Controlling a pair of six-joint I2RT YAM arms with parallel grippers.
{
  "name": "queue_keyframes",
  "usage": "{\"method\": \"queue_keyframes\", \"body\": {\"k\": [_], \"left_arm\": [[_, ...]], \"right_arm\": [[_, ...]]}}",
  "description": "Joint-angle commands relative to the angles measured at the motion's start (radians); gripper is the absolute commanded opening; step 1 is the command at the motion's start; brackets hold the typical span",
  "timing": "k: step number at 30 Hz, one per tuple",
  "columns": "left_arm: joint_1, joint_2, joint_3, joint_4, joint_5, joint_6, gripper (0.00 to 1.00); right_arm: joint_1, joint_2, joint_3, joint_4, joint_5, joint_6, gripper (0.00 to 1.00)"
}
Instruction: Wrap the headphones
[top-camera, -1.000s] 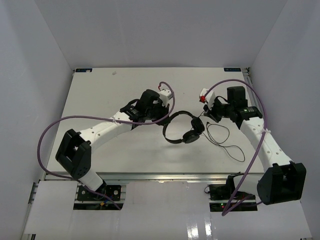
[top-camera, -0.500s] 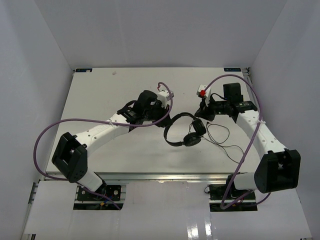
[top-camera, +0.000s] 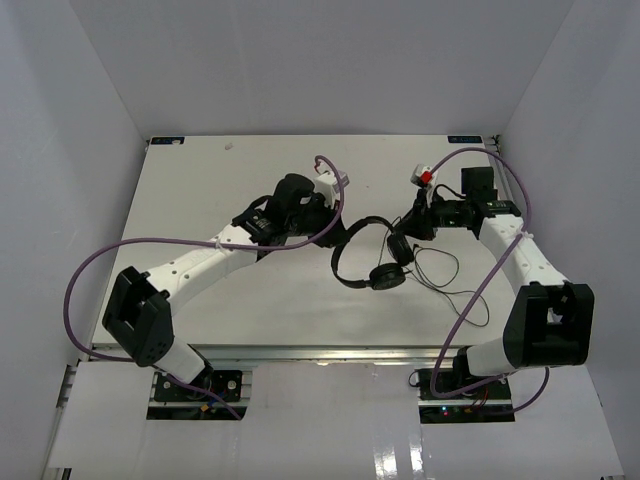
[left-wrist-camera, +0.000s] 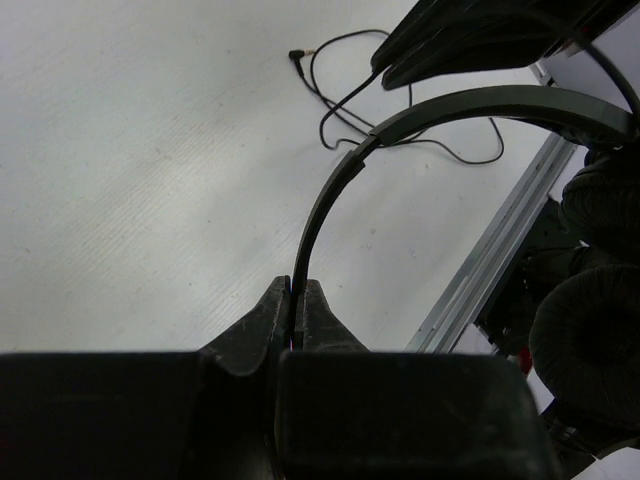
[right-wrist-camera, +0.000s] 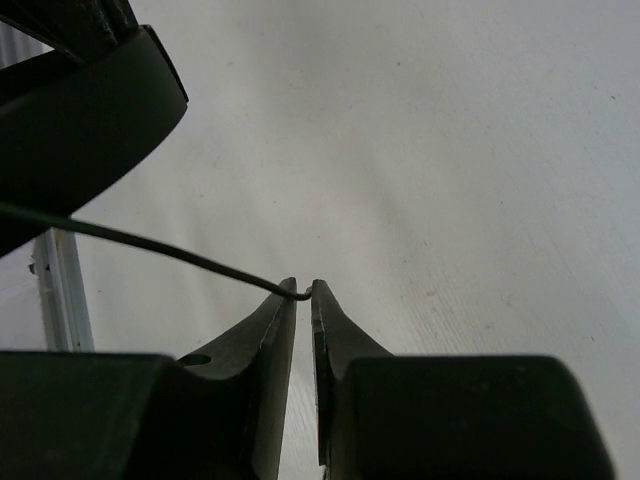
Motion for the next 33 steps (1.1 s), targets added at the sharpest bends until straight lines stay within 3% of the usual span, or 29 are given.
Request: {"method": "queue_keyframes", "body": {"k": [1,6,17,33], "left_arm": [[-0.009,-0.085,0.124,0.024,0.025,-0.032,0.00],[-0.009,-0.074,0.219,-0.031,0.007,-0.038,0.00],[-0.008,-0.031,0.407,-0.104,-0.065,-0.053,0.00],[0.020,-0.091,0.506,-0.094,-0.321,-0.144,0.00]], "right_arm": [[-0.010,0.032,0.006,0.048,-0.225,0.051,0.19],[-0.004,0.080,0.004,0.204,-0.324,0.168,0.23],[0.054,0.130,-0.099,0.407,-0.318,0.249,0.27],[0.053,0.049,-0.214,0.241,-0.307,0.065,0.26]]}}
